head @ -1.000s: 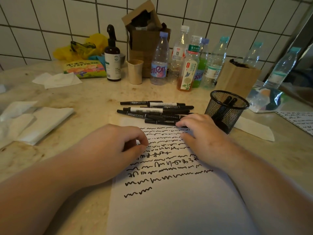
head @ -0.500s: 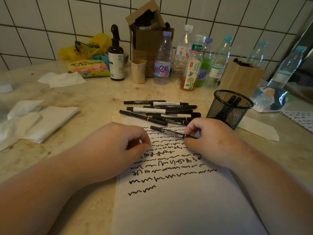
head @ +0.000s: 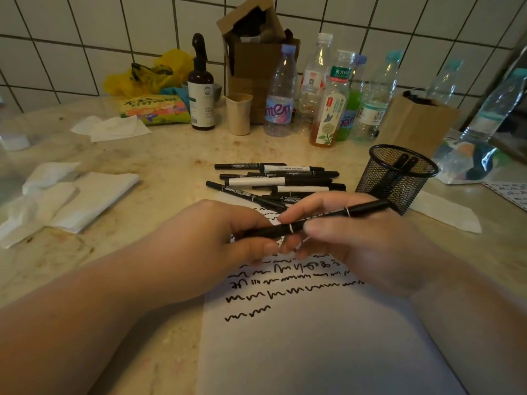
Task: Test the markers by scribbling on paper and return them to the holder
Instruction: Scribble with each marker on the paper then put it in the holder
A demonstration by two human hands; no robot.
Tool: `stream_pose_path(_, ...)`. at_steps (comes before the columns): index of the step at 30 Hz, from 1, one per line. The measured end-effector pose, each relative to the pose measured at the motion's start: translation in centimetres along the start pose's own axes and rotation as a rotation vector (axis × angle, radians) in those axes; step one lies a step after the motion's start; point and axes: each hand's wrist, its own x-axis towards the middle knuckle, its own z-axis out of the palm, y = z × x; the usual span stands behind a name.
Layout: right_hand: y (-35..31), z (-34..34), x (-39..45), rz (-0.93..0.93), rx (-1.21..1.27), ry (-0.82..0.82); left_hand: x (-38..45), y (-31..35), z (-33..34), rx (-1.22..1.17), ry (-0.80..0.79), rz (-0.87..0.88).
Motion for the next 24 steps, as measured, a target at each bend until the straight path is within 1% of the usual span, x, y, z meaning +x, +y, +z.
stream_pose_path(2, 0.0, -0.3, 0.1, 0.009, 0.089, 0.062, 0.0, -0.3, -0.2, -0.032, 0.021, -0.049)
stream_pose_path(3, 0.0, -0.5, 0.1, 0.015, 0.071, 0.114, 0.0, -0.4, -0.3, -0.028, 0.032, -0.065)
stream_pose_path(5, -0.1, -0.8, 0.0, 0.042, -0.107, 0.185, 0.1, -0.7, -0.4, 0.033, 0.046, -0.054)
stream_pose_path(6, -0.2, -0.7, 0.0, 0.057, -0.253, 0.181, 0.1, -0.7, -0.3, 0.087, 0.052, -0.044)
stream_pose_path(8, -0.4, -0.2, -0.1, 0.094, -0.517, 0.112, 0.1, -0.9, -0.2, 0.206, 0.058, -0.027)
stream_pose_path(9, -0.4, 0.2, -0.1, 0.116, -0.590, 0.068, 0.1, -0.9, 0.0, 0.258, 0.056, -0.006)
stream_pose_path(12, -0.2, 1.1, -0.1, 0.140, -0.694, -0.031, 0.2, -0.8, 0.4, 0.341, 0.018, 0.039)
stream_pose_path(14, 0.0, 1.2, -0.1, 0.123, -0.716, -0.061, 0.2, -0.8, 0.5, 0.354, -0.010, 0.043)
stream_pose_path(16, -0.1, 1.1, -0.1, 0.123, -0.679, -0.081, 0.2, -0.7, 0.4, 0.343, -0.083, 0.025)
stream_pose_path(20, -0.2, 1.1, -0.2, 0.148, -0.634, -0.164, 0.4, -0.8, -0.3, 0.192, -0.234, -0.051)
stream_pose_path(24, -0.4, 1.2, -0.4, 0.157, -0.637, -0.222, 0.3, -0.9, -0.5, 0.090, -0.299, -0.052)
